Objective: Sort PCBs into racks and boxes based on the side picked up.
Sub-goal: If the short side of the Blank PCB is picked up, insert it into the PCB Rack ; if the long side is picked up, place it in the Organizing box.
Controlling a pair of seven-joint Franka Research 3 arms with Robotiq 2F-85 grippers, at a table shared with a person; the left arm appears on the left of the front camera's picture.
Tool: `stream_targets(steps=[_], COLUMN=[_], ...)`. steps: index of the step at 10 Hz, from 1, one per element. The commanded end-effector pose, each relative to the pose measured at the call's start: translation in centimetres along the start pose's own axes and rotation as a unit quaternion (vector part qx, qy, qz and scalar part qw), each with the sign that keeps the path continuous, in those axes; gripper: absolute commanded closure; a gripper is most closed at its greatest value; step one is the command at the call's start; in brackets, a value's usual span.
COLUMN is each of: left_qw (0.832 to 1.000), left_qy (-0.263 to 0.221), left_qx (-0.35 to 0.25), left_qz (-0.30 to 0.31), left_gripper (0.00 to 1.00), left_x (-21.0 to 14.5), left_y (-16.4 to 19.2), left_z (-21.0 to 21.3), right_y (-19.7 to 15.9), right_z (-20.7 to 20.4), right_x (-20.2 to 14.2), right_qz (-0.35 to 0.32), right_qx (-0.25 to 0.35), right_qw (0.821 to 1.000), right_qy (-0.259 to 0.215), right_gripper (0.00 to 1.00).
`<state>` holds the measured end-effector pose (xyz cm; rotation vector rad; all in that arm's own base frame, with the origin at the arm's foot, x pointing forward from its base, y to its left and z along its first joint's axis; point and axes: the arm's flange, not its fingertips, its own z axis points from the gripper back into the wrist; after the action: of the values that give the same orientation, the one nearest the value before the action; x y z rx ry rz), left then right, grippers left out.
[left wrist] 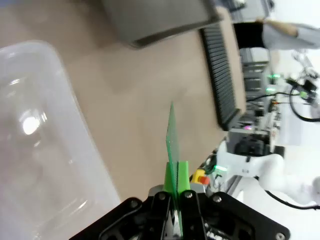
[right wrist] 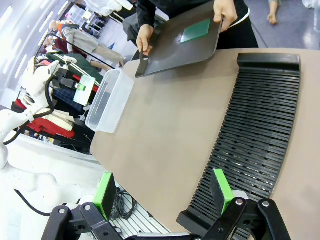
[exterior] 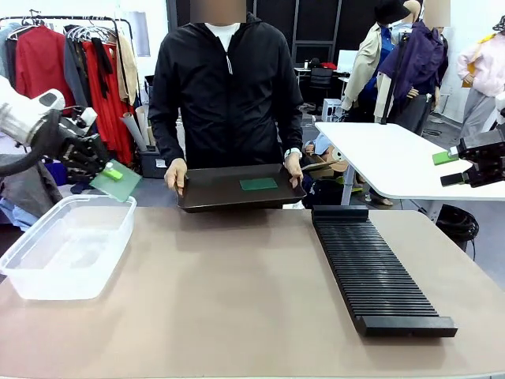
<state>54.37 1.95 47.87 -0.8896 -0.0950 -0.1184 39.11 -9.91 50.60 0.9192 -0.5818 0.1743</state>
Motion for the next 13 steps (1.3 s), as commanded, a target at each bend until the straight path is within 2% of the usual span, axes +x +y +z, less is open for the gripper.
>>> stream_targets(steps=[1,2,5,7,10,13], left_qw=[0.992,0.985,0.979,0.972,0.969,0.966], left_qy=[-0.014,-0.002,0.046,0.064,0.073,0.055], left_qx=[0.108,0.149,0.195,0.227,0.236,0.253], left_qz=[0.064,0.083,0.024,0.016,0.006,-0.018], left_gripper=[1.00,1.00,1.00,1.00,1.00,1.00], left_x=[-1.0,-1.2,-0.3,0.3,0.3,0.8], left_y=[-0.5,-0.4,-0.3,0.4,1.3,3.3], left_z=[0.7,1.1,1.7,1.4,0.5,-1.7], right_y=[0.2,0.2,0.2,0.2,0.2,0.2], right_z=[0.0,0.0,0.0,0.0,0.0,0.0], right_x=[0.1,0.1,0.1,0.1,0.1,0.1], right_qz=[-0.001,-0.001,-0.001,-0.001,-0.001,-0.001], right_qx=[0.002,0.002,0.002,0.002,0.002,0.002], right_qw=[1.000,1.000,1.000,1.000,1.000,1.000], right_qy=[-0.002,-0.002,-0.002,-0.002,-0.002,-0.002], right_gripper=[0.00,0.00,0.00,0.00,0.00,0.00])
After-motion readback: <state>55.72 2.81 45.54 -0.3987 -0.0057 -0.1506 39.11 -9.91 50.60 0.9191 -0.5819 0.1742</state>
